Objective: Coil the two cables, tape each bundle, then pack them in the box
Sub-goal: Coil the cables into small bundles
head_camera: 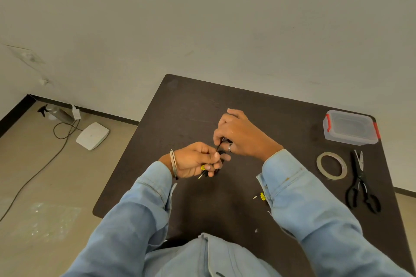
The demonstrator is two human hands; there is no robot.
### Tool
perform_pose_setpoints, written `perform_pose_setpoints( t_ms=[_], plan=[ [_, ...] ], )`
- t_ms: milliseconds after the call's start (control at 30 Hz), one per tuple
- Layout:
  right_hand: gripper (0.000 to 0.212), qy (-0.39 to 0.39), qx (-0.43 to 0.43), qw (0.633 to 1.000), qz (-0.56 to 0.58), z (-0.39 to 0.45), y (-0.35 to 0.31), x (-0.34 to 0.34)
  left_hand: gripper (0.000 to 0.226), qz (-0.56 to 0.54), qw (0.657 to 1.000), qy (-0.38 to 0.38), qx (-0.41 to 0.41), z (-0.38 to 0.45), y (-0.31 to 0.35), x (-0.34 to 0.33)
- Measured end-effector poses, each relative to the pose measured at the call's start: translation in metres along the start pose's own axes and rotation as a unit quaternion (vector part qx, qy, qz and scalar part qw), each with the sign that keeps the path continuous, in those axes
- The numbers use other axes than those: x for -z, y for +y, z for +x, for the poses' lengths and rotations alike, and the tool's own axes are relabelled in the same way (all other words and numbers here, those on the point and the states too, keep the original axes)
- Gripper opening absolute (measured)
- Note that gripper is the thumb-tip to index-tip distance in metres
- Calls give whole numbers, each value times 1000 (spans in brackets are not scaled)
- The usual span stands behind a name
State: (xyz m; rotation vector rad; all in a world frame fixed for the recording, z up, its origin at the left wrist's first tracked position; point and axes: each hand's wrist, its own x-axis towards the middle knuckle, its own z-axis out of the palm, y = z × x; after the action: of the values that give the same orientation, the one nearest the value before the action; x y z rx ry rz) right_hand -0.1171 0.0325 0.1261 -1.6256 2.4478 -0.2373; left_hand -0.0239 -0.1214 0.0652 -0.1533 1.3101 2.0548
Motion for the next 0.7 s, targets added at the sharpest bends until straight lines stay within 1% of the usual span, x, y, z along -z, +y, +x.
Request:
perform_pose_setpoints(
  t_ms=[100, 167, 200, 233, 267, 300, 333, 400, 433, 500, 533, 633, 667, 700],
  plan=[
    [23, 46, -26, 995, 87, 1, 4, -12, 31, -16, 1000, 3, -6, 3, 1, -4],
    [24, 88, -90, 982, 139, 0, 9, -23, 31, -58, 998, 29, -15, 5, 3, -6],
    [25, 127, -132, 965, 188, -1, 9, -29, 31, -73, 996, 44, -21, 5, 4, -6],
    [24, 170, -179, 931, 267, -4, 8, -35, 30, -83, 995, 56, -27, 5, 5, -6],
    [21, 208, -226, 881, 360, -7, 4, -39, 30, -90, 993, 65, -33, 5, 6, -5],
    [18, 224, -269, 827, 440, -10, -1, -41, 31, -99, 992, 71, -36, 5, 6, -5],
    [16, 223, -298, 783, 498, -12, -6, -43, 32, -108, 990, 81, -36, 5, 7, -4],
    [13, 195, -323, 730, 570, -15, -12, -49, 34, -117, 987, 108, -34, 7, 6, -4],
    [13, 182, -329, 714, 591, -17, -14, -52, 34, -119, 985, 118, -33, 9, 6, -4],
    [17, 177, -348, 706, 591, -17, -16, -57, 32, -120, 983, 135, -38, 11, 4, -5],
    [23, 176, -355, 703, 590, -18, -16, -59, 31, -123, 981, 143, -39, 12, 4, -6],
    [48, 162, -370, 679, 613, -18, -18, -62, 29, -135, 977, 161, -42, 13, 4, -6],
    [52, 159, -373, 677, 614, -18, -17, -62, 29, -135, 977, 158, -42, 12, 3, -5],
    [52, 155, -369, 681, 614, -18, -16, -63, 30, -131, 978, 156, -42, 12, 4, -4]
  ],
)
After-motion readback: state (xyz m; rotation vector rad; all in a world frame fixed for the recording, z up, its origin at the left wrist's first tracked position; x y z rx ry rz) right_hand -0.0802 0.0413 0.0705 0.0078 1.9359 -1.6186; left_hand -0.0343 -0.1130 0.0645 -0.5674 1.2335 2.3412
